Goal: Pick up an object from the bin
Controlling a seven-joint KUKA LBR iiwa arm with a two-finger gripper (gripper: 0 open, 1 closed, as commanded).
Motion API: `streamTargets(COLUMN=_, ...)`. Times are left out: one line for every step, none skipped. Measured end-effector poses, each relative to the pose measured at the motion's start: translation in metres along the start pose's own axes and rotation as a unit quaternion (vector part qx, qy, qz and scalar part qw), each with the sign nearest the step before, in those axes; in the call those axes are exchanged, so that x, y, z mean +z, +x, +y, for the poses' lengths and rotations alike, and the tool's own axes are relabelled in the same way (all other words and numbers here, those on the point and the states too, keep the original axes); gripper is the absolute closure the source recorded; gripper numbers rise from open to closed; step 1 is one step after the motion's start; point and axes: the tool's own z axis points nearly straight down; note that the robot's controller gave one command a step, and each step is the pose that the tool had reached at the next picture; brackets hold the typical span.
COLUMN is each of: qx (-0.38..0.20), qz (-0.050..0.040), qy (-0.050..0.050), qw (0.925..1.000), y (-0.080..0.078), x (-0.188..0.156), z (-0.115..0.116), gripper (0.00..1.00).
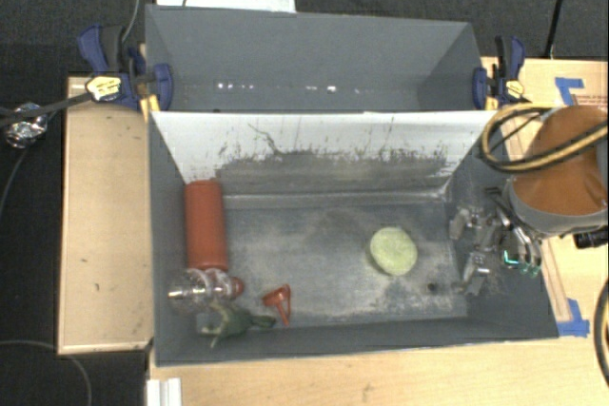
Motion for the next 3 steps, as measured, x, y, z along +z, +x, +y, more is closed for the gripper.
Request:
streamTargets(qx=0.033, qz=0.0031, qy=0.000, qw=0.9994, y=0.010, x=0.030, z=0.003, gripper=0.00)
streamTargets(qx=-0.009, qz=0.0003, qy=0.000, qw=1.0000, y=0.008, x=0.027, z=0.051, gripper=0.00)
streamTargets(qx=-0.040, qz=-0.0006, qy=-0.002, qw=0.9992, y=0.007, x=0.027, z=0.088, gripper=0.00)
